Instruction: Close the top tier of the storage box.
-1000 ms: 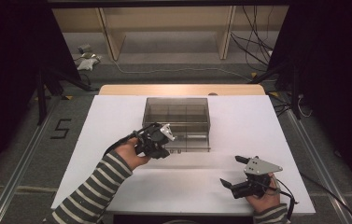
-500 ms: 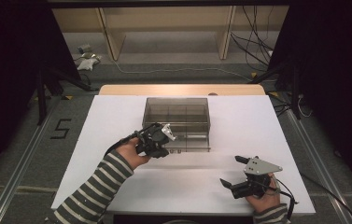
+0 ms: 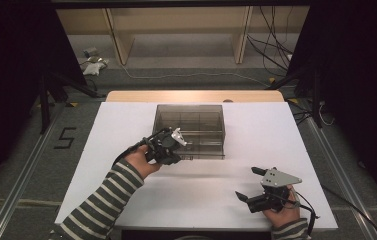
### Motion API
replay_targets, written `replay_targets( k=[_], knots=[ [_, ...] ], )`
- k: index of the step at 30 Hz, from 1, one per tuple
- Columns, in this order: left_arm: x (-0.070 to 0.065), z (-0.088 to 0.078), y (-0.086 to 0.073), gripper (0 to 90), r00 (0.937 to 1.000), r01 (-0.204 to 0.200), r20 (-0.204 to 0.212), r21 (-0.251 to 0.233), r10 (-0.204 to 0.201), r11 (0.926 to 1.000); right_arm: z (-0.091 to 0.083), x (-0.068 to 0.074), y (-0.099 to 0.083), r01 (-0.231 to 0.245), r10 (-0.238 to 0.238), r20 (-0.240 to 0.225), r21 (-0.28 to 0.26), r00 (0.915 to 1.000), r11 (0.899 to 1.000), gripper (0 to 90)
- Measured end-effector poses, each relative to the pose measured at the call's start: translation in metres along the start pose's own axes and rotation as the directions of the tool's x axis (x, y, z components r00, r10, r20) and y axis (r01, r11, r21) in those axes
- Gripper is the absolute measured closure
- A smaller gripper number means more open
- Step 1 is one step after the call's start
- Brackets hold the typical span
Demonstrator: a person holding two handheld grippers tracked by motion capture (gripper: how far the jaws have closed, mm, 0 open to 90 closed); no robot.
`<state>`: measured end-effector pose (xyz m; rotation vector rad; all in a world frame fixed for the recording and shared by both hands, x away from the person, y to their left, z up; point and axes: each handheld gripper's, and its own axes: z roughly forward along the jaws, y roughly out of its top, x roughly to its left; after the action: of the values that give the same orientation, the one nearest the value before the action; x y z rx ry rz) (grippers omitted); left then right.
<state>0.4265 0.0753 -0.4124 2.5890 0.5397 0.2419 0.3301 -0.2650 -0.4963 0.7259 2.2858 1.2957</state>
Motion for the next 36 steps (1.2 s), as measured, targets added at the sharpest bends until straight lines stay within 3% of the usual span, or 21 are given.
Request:
replay_targets(
  k=[24, 36],
  knots=[
    [0.019, 0.002, 0.005, 89.0, 0.9972, 0.043, -0.058, -0.045, -0.046, 0.9980, 0.001, 0.000, 0.000, -0.002, 0.002, 0.000, 0.000, 1.0000, 1.000, 3.0],
    [0.026, 0.007, 0.009, 89.0, 0.9924, 0.084, -0.082, -0.089, -0.091, 0.9925, 0.000, 0.000, 0.000, -0.002, 0.002, -0.001, 0.002, 1.0000, 1.000, 3.0]
  ],
)
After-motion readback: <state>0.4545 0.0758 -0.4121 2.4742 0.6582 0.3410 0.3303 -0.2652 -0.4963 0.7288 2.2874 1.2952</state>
